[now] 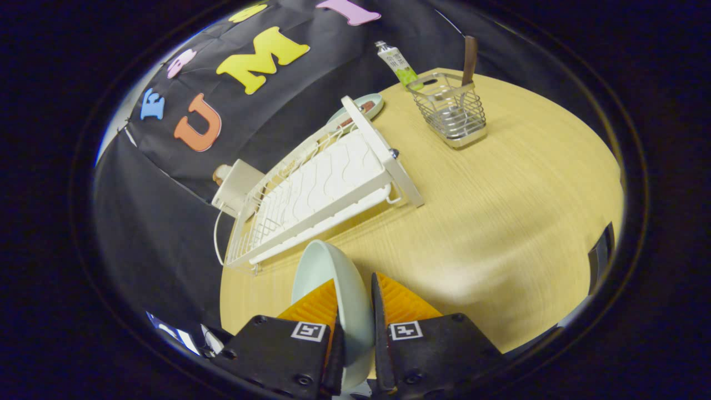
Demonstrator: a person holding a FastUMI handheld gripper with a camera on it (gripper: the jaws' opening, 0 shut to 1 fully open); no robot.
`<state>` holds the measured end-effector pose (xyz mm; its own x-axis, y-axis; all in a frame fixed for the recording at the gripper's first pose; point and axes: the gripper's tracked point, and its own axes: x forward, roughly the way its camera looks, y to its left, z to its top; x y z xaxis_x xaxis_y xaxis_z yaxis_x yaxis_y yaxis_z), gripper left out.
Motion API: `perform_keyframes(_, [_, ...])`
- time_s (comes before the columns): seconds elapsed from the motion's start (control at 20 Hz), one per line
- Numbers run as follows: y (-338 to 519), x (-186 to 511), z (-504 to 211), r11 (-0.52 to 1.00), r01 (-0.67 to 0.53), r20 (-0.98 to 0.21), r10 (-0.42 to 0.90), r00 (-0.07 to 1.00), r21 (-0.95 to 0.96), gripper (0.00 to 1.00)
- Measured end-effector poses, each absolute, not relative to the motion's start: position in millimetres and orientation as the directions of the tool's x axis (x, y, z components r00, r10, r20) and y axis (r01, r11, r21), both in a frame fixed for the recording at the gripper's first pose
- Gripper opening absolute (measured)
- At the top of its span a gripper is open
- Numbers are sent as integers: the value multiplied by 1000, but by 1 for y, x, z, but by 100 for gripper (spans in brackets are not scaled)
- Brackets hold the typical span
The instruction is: Take the plate from the dish rack, then take the spoon from the basket and place it into the plate.
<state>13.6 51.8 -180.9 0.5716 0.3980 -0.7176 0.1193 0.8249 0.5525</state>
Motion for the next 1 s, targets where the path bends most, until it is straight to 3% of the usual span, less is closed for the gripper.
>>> perform_keyframes(0.25, [42, 15, -201, 819, 142, -735, 405, 544, 556, 31])
perform_keyframes(0.4, [26, 20, -198, 833, 137, -726, 373, 577, 537, 48])
perform_keyframes(0.55, [7, 27, -182, 883, 90, -696, 296, 654, 461, 55])
perform_keyframes(0.65, [-5, 29, -169, 908, 66, -662, 251, 706, 414, 67])
perform_keyframes(0.9, [-45, 34, -120, 966, 19, -513, 120, 850, 258, 88])
perform_keyframes(1.0, [-65, 36, -96, 983, 24, -429, 57, 901, 182, 92])
